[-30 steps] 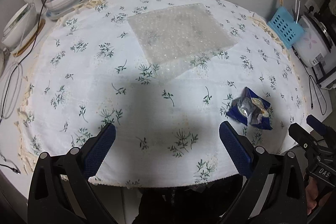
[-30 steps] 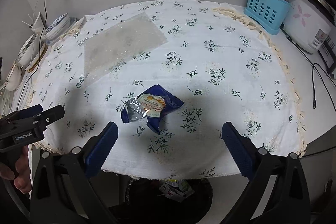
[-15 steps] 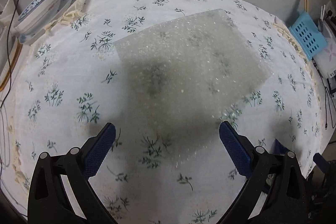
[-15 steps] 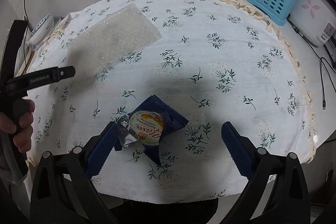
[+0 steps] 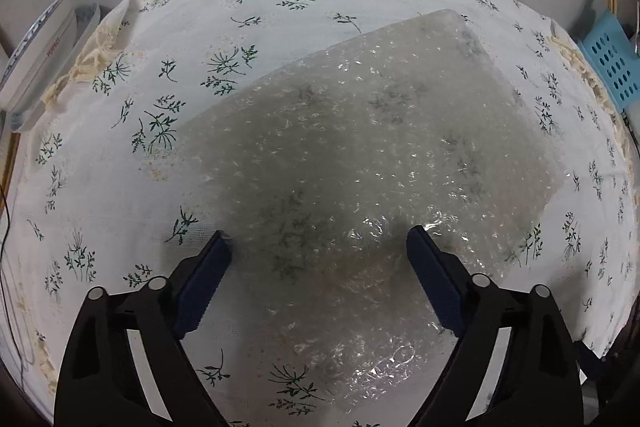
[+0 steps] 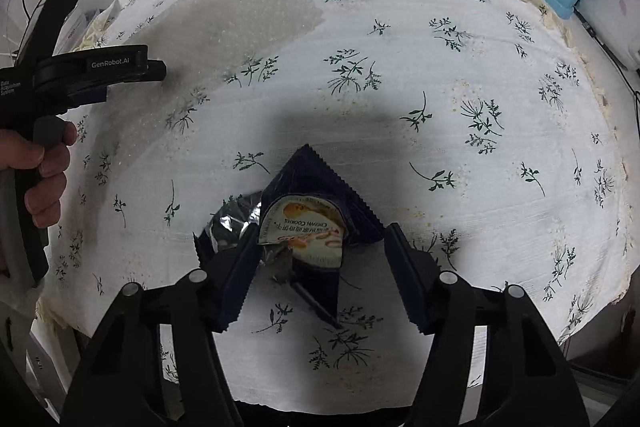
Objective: Collect trash
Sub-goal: 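Grasp the bubble-wrap sheet with the left gripper while the right gripper grasps the blue snack bag, then lift the bubble wrap and blue snack bag and carry both over the black bin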
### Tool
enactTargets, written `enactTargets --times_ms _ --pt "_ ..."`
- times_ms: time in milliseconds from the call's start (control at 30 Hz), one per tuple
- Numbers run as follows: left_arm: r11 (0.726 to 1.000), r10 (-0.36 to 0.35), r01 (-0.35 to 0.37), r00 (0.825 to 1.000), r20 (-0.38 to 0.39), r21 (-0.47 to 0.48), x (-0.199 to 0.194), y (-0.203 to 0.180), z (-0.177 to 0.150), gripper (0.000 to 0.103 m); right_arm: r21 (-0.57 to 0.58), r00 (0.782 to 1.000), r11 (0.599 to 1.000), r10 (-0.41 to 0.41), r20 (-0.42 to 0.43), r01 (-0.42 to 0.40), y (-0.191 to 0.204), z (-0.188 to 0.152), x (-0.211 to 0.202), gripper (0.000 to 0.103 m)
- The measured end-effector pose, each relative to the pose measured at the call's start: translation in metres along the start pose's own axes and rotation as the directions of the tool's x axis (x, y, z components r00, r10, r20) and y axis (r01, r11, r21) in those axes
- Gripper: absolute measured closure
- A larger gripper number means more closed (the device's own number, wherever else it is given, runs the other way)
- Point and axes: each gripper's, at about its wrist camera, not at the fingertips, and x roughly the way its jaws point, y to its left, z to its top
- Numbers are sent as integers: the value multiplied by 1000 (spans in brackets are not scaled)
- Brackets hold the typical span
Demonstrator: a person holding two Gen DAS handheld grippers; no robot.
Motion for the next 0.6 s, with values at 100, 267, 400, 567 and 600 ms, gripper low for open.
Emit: enactTargets --times_ms 100,267,400,567,600 --pt "1000 -4 4 1000 -1 19 -2 -6 0 33 0 1000 1000 4 3 -4 2 2 -1 55" --pt "999 -15 15 1000 -3 48 -4 -13 0 52 -3 1000 1000 -7 1 7 3 6 1 64" --pt "998 -7 7 1000 -5 56 -5 -18 1 67 -2 1000 1000 -16 1 16 4 7 1 72" --pt "997 11 -11 1000 -1 74 -6 -23 3 76 3 1000 1000 -23 -2 23 1 7 2 80" --pt "997 15 -15 1000 1 77 -7 -23 3 78 5 1000 1000 -22 -3 22 0 7 2 81"
